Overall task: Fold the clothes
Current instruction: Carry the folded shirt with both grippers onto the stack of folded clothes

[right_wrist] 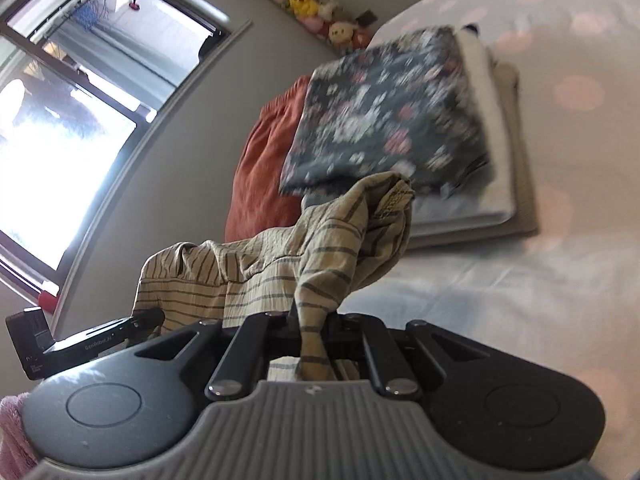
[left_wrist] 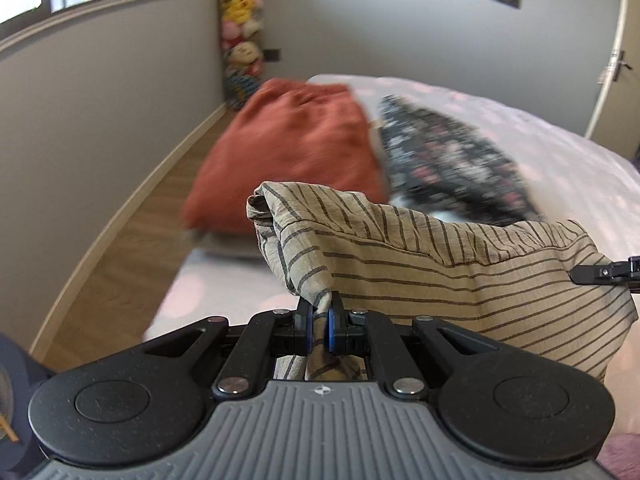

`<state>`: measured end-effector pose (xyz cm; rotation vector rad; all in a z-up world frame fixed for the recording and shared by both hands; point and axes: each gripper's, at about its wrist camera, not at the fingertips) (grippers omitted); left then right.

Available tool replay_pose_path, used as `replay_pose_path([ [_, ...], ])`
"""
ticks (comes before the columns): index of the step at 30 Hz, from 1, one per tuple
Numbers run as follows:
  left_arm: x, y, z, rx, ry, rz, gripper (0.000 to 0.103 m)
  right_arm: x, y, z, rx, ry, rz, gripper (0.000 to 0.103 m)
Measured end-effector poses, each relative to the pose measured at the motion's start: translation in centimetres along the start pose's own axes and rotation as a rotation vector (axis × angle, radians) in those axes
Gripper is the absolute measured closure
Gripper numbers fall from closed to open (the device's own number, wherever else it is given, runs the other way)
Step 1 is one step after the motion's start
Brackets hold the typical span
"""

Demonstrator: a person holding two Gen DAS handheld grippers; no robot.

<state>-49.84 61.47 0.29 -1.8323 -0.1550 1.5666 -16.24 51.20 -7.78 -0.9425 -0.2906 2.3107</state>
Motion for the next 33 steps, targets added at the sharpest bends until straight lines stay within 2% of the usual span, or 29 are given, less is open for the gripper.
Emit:
replay_pose_path([
  [8, 4.9, 1.3, 6.4, -0.018, -0.038, 0.097, 0.098, 7.3, 0.9, 0.8, -0.005, 0.033, 0.086, 0.095],
  [14, 7.9, 0.5, 8.7, -0.017, -0.051, 0.111, 0.098, 10.7, 0.6, 0.8, -0.037, 0.058, 0.098, 0.095],
  [19, 11.4, 0.3, 9.7, -0.006, -0.082, 0.165, 0.098, 12.5, 0.2, 0.0, -0.032, 0.074, 0.112, 0.095],
  [23, 12.8, 0.6, 10.4, -0.024, -0.091, 0.141, 0.098, 13.3, 0.1, -0.6, -0.053, 0.085, 0.096, 0.095],
  [27, 12.7, 0.2, 11.0, -0.017, -0.076, 0.123, 0.098, 12.9, 0.0, -0.6, -0.036, 0.050, 0.078, 0.095],
  [33, 14.2, 0.1, 11.6, -0.040, -0.089, 0.120, 0.098, 13.9, 0.3, -0.2, -0.091, 0.074, 0.046, 0.095],
])
Point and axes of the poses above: each gripper's, at about its wrist camera, not at the fingertips, and x roughly the way its jaws point, z to its left, y to its underside, and after that the axes turned 7 degrees about z, right-handed
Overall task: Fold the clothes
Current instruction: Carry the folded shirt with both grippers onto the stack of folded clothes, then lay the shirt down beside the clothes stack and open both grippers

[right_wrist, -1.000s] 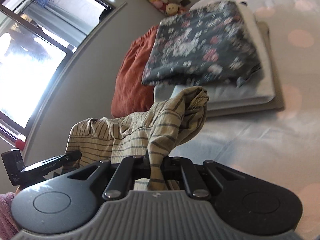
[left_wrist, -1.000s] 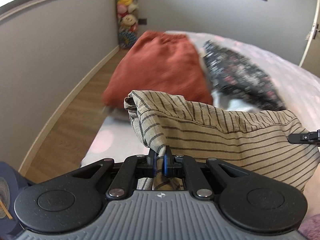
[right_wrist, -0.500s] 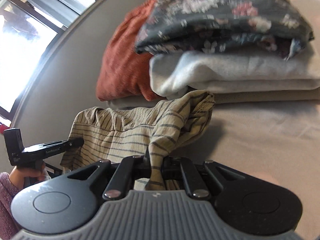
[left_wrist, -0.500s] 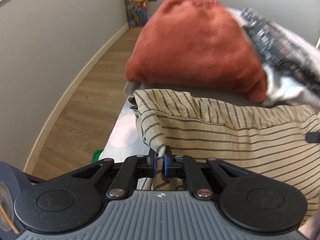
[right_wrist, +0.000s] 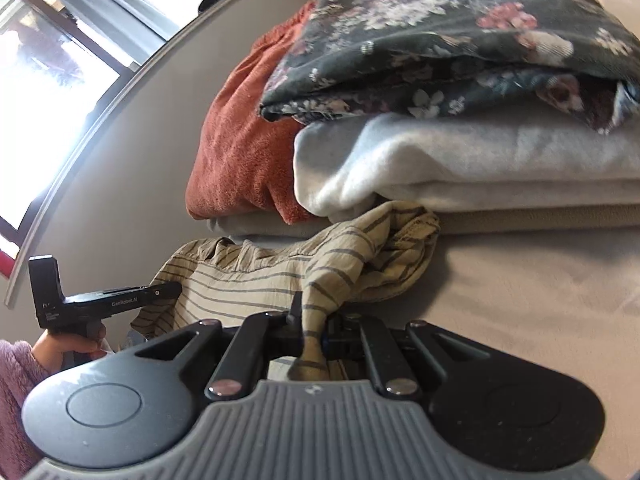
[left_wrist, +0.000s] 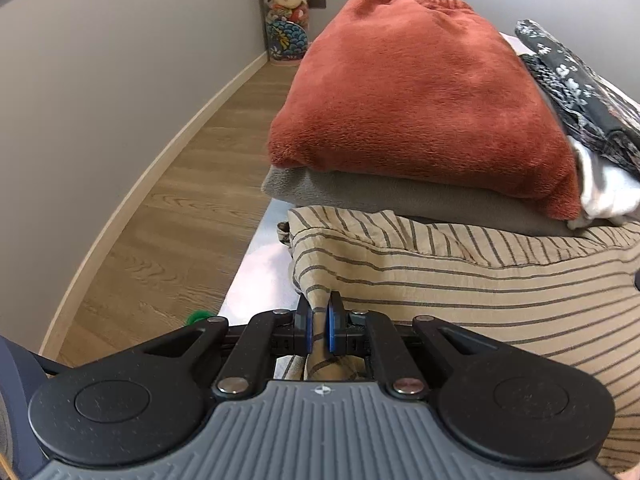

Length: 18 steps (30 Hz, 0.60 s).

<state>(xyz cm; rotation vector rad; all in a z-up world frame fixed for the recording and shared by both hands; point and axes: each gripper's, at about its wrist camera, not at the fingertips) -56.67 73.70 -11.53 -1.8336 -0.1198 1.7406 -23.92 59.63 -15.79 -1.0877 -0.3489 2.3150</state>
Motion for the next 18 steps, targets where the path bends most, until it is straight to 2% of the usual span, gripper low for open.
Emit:
replay_pose_path([
  [5, 2.5, 1.1, -0.1, -0.008, -0.001, 0.062, 0.097, 1.3, 0.9, -1.5, 0.009, 0.043, 0.050, 0.095],
  [10, 3.2, 2.0, -0.2, -0.013, -0.018, 0.047, 0.094, 2.4, 1.6, -2.3, 0.005, 0.059, 0.071, 0.094],
  [13, 2.6, 2.4, -0.5, -0.019, -0.050, 0.030, 0.089, 2.3, 1.4, -2.5, 0.013, 0.059, 0.078, 0.093],
  [15, 1.8, 2.5, -0.4, -0.022, -0.070, 0.023, 0.079, 1.5, 1.2, -2.5, 0.020, 0.077, 0.085, 0.088],
  [17, 0.4, 3.0, 0.0, -0.032, -0.091, 0.008, 0.078, 0.1, 1.3, -2.6, 0.014, 0.118, 0.084, 0.078],
  [18, -0.4, 3.3, 0.1, -0.035, -0.104, -0.004, 0.078, -0.8, 1.5, -2.7, 0.014, 0.145, 0.079, 0.077],
])
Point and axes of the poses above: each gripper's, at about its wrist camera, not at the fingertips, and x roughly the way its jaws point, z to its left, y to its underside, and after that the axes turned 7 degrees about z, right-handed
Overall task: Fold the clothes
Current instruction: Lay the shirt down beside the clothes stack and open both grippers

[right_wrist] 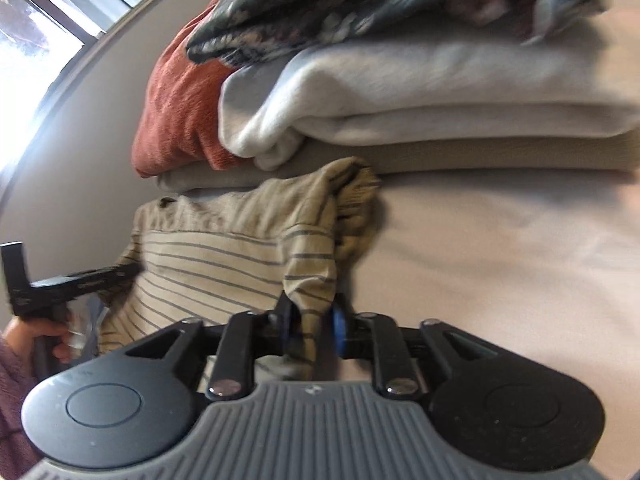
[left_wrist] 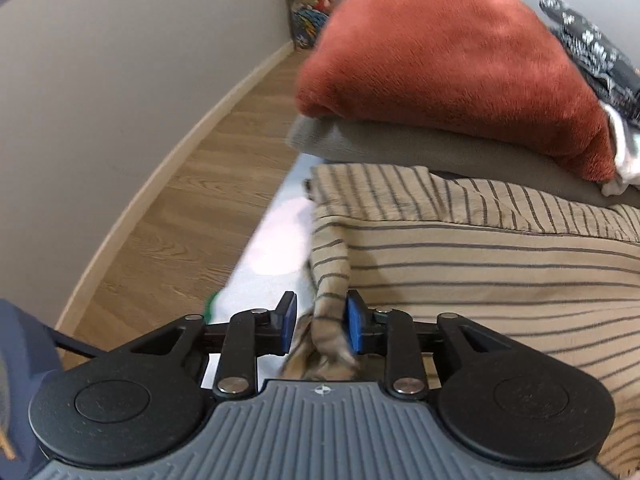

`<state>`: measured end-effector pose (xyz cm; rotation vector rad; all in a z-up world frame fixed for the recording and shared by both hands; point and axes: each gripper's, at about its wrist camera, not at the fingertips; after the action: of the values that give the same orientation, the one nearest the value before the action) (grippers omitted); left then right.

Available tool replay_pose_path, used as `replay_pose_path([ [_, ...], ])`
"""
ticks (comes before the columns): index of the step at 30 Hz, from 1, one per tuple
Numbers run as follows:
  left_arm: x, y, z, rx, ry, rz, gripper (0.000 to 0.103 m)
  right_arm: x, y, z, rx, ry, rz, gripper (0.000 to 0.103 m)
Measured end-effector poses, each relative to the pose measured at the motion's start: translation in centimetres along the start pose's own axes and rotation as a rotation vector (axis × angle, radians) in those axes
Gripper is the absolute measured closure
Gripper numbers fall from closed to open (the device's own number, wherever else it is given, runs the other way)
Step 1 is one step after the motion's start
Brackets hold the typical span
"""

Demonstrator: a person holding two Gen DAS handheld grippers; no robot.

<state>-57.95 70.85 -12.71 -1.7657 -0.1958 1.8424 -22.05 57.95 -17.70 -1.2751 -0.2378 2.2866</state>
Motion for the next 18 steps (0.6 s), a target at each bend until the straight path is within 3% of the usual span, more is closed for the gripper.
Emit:
replay_pose_path([
  [1, -0.9, 0.4, 0.2, 0.000, -0.016, -0.014, 0.078, -0.9, 0.3, -0.2, 0.000, 0.024, -0.006, 0.073],
  [4, -3.7, 1.8, 0.6, -0.005, -0.048, -0.063, 0.078, -3.7, 1.0, 0.0, -0.010, 0.048, -0.048, 0.073],
  [9, -7.3, 4.0, -0.3, -0.003, 0.020, -0.124, 0.078, -5.8, 2.2, 4.0, -0.114, 0.011, -0.088, 0.074],
  [11, -8.1, 4.5, -1.1, 0.023, 0.046, -0.136, 0.078, -5.7, 2.7, 6.1, -0.175, -0.001, -0.093, 0.079],
  [14, -7.8, 5.4, -2.5, 0.068, 0.036, -0.134, 0.078, -5.0, 3.3, 8.7, -0.239, -0.016, -0.087, 0.081],
  [18, -5.5, 6.4, -3.6, 0.058, 0.043, -0.058, 0.078, -2.5, 4.5, 10.2, -0.277, 0.057, -0.021, 0.081],
])
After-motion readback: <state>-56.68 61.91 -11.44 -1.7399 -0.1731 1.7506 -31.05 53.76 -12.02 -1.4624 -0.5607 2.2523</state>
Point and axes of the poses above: each gripper's, at about its wrist camera, not at the fingertips, and x roughly the way its jaws point, z to its left, y to its underside, and after that the axes turned 7 degrees about z, right-handed
